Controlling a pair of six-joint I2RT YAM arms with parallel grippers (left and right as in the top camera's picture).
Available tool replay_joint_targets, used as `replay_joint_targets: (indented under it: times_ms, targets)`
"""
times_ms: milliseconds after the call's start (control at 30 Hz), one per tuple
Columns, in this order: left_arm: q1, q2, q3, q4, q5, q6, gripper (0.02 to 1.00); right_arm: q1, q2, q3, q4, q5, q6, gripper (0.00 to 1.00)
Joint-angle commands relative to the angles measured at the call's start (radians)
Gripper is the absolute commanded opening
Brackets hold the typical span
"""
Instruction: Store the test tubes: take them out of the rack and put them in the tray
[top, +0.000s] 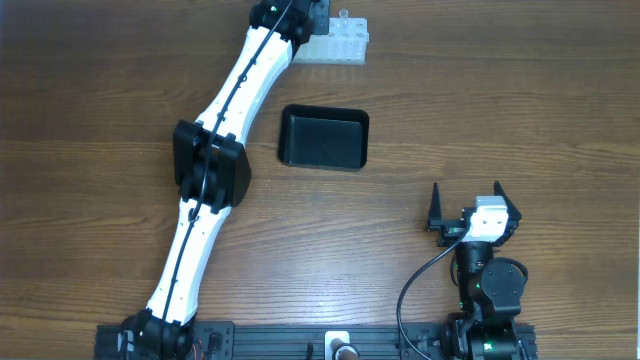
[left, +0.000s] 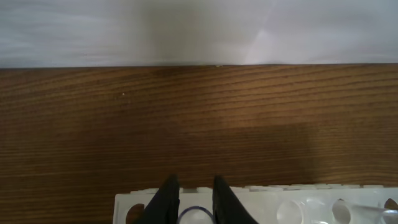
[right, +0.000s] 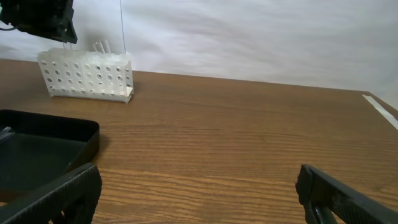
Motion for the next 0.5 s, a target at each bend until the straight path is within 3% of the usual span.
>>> replay_joint_targets:
  times_ms: [33, 500]
  targets:
    - [0.008, 0.026, 0.01, -0.003, 0.011, 0.003, 0.117, -0.006, -0.011, -0.005, -0.003, -0.005, -0.005, 0.991]
    - [0.008, -0.005, 0.013, -0.033, 0.01, 0.003, 0.06, -0.006, -0.011, -0.005, -0.003, -0.005, -0.005, 0.993]
